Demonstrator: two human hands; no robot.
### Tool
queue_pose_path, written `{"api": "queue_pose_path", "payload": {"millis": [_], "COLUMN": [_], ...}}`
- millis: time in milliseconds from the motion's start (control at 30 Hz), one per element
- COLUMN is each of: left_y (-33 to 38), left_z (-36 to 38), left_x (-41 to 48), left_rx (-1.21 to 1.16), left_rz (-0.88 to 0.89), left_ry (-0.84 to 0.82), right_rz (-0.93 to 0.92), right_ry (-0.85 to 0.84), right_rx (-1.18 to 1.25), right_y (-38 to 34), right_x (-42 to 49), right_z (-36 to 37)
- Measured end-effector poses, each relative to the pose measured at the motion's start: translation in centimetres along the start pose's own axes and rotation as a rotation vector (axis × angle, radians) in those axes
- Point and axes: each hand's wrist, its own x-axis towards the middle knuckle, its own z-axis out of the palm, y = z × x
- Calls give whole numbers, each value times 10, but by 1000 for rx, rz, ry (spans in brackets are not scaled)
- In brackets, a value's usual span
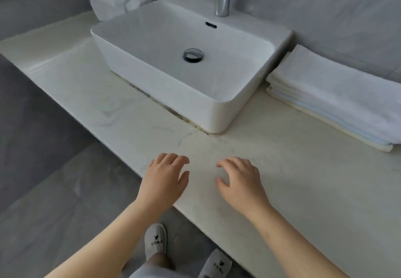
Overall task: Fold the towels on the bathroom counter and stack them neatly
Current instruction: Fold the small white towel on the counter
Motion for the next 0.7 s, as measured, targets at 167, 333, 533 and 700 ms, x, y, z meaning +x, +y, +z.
{"api": "queue_pose_path", "payload": {"millis": [167, 333, 533, 700], "left_y": [-58, -134, -222, -282], "left_z": [-23, -43, -73, -96], "left_x": [-20, -28, -32, -30], "left_rx": [9, 33, 93, 159], "left_rz": [-133, -211, -215, -282], "left_ry": [18, 79, 103, 99], "right_rz": [-133, -242, -351, -352], "right_ry": [-87, -124, -106, -139], "right_rx": [-43, -5, 11, 51], "right_y": [-51, -131, -217, -269], "right_x": [34, 75, 124, 164], "right_z": [21, 55, 86, 106]}}
